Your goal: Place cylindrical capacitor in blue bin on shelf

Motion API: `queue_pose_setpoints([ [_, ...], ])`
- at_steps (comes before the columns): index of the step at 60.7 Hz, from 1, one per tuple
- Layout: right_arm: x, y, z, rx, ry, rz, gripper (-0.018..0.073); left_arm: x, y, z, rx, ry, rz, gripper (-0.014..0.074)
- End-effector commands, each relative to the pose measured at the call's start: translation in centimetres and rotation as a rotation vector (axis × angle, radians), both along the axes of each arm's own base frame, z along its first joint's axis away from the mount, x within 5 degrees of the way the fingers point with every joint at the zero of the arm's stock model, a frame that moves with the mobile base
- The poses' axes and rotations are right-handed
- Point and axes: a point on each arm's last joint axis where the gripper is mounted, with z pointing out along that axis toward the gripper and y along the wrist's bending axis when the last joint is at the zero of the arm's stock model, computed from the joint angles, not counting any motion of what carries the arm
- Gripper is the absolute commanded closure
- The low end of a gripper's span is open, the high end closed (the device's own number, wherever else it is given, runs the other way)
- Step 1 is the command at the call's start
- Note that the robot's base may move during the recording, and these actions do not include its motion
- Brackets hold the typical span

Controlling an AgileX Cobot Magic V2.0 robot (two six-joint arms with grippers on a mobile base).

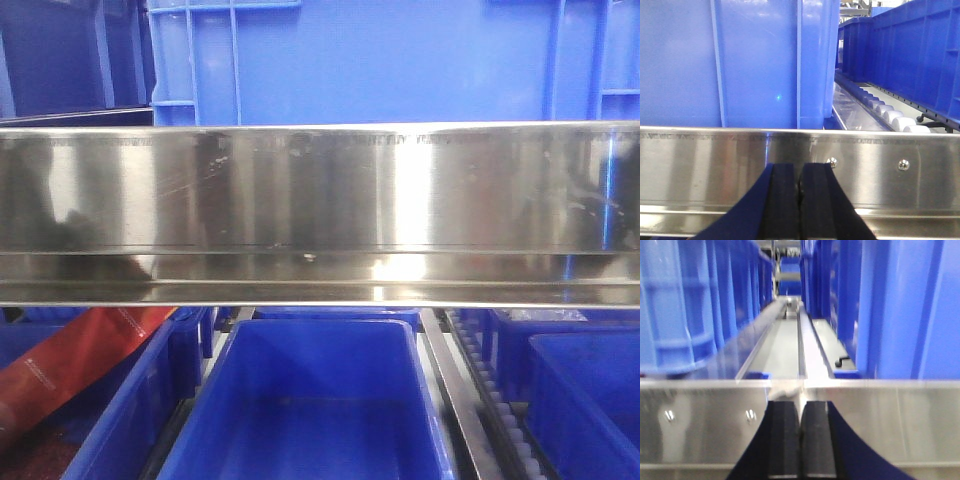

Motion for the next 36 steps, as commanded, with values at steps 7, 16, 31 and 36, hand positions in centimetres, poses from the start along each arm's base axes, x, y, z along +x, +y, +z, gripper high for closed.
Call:
queue_pose_setpoints([
  [7, 0.00, -0.13, 0.45, -0.025, -0.064, -0.014, 0.0720, -0.06, -0.02, 0.24, -0.008, -0.019, -0.005, 0.0707],
  [16, 0.00, -0.13, 0.45, -0.025, -0.064, -0.014, 0.0720, -0.06, -0.02, 0.24, -0.008, -0.019, -0.005, 0.0707],
  [31, 0.00, -0.13, 0.45, -0.025, -0.064, -0.014, 0.0720, -0.06, -0.02, 0.24, -0.008, -0.019, -0.005, 0.0707],
  [36, 0.00, -0.13, 0.45, -0.025, -0.064, -0.014, 0.0720, -0.06, -0.02, 0.24, -0.008, -0.019, -0.005, 0.0707],
])
